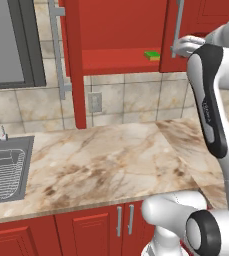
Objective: Open the cabinet. Pick the sponge and place it next to the sink. Then close the cabinet.
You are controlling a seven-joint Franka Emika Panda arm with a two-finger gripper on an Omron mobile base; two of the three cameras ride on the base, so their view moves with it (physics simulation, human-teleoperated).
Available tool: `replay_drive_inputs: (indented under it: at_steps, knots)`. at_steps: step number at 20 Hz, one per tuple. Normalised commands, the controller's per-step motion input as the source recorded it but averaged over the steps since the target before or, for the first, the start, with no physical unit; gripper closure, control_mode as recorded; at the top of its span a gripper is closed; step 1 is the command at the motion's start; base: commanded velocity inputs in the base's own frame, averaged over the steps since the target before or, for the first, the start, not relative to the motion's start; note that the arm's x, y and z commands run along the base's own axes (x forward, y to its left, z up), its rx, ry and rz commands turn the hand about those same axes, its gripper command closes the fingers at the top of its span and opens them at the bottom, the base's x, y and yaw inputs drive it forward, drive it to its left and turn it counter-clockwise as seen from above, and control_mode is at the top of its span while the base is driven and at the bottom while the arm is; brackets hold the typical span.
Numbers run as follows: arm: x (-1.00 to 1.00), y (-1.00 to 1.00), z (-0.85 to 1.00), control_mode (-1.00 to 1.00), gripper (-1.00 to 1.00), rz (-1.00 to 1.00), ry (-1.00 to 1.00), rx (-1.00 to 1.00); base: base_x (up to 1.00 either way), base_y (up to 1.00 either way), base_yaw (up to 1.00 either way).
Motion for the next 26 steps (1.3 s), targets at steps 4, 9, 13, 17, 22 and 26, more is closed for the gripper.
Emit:
replay_drive_inputs:
  at_steps: [4,9,13,17,22,26]
  knots:
    - [0.61,-0.06,0.00,-1.00,-1.00,0.02,-0.07,0.07,0.00,0.00,0.00]
    - [0.50,-0.13,0.00,-1.00,-1.00,0.00,-0.06,0.06,0.00,0.00,0.00]
    - [0.33,-0.11,0.01,-1.00,-1.00,0.00,0.00,0.07,0.00,0.00,0.00]
    - [0.43,-0.11,0.00,-1.00,-1.00,0.00,0.00,0.15,0.00,0.00,0.00]
    - [0.48,-0.02,0.00,-1.00,-1.00,0.00,0.00,0.18,0.00,0.00,0.00]
    - [0.35,0.00,0.08,-1.00,-1.00,0.00,-0.02,0.11,0.00,0.00,0.00]
